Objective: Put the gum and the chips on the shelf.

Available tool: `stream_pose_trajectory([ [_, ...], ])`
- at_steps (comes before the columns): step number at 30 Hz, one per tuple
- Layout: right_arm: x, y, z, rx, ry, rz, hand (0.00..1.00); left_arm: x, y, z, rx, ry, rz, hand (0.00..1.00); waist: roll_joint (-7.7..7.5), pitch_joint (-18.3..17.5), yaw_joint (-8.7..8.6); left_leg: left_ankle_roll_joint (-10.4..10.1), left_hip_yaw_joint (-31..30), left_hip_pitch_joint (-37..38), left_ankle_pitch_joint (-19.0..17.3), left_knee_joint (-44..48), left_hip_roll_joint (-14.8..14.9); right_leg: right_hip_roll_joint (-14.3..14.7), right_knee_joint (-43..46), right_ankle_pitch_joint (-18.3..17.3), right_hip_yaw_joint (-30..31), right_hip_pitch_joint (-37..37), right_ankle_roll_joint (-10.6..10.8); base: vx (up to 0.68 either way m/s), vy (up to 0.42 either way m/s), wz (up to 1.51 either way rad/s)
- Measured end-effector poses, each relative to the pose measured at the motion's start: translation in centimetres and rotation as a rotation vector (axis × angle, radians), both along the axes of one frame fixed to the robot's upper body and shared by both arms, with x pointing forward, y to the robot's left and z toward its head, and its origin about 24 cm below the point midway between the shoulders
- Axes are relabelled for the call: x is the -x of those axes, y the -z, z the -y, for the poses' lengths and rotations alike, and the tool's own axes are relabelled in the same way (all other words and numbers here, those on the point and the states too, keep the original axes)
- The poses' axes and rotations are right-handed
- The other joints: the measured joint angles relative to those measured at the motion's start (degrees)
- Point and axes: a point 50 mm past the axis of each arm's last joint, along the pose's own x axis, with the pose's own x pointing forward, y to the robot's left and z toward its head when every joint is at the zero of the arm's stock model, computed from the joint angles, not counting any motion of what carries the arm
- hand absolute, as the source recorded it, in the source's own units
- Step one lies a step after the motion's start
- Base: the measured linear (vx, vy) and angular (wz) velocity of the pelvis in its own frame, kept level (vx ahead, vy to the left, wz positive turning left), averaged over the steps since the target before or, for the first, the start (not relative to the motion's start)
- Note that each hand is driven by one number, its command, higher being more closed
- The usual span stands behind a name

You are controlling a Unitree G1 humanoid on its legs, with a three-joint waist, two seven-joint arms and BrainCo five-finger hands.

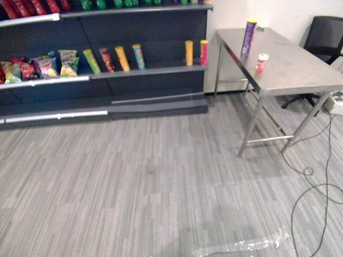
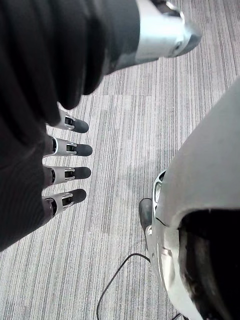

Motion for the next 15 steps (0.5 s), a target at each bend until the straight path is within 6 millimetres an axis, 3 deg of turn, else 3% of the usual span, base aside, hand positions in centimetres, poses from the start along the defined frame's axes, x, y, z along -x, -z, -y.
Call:
stream_pose_trajectory([
  [8,-0.2,0.0,0.0,0.003,0.008,0.005,0.00,-0.5,-0.1,-0.2,-0.006,0.000,0.011,0.00,-0.42,0.5,0.02,-0.1,-0.6,-1.1,0.0,0.0,0.1,0.0,0.3,-0.1,-0.6,-1.0,0.0,0.00,0.000,0.03],
  [11,-1.3,-0.2,0.0,0.004,0.018,0.037,0.00,-1.0,-0.2,-0.4,-0.012,0.002,0.026,0.00,-0.36,2.1,-0.12,-0.5,-0.5,-2.2,0.2,0.5,0.2,-0.1,5.9,-2.6,-0.5,-4.3,-0.9,-0.02,-0.030,-0.04],
  [13,-1.9,-0.2,-0.2,-0.005,0.026,0.053,0.00,-2.1,-0.4,-0.8,-0.022,-0.002,0.054,0.00,-1.29,4.0,-0.14,-0.7,-0.5,-3.0,0.0,1.7,0.1,-0.6,11.1,-5.2,-0.7,-7.1,-1.2,-0.03,-0.050,0.07],
  [15,-2.3,-0.1,-1.0,-0.036,0.074,0.072,0.00,-2.8,-0.7,-1.8,-0.033,-0.067,0.086,0.00,-3.36,5.4,-0.13,-3.1,-0.4,-6.3,-1.8,7.9,0.2,-2.0,16.8,-8.2,-1.0,-9.9,-1.8,-0.04,-0.085,0.17],
])
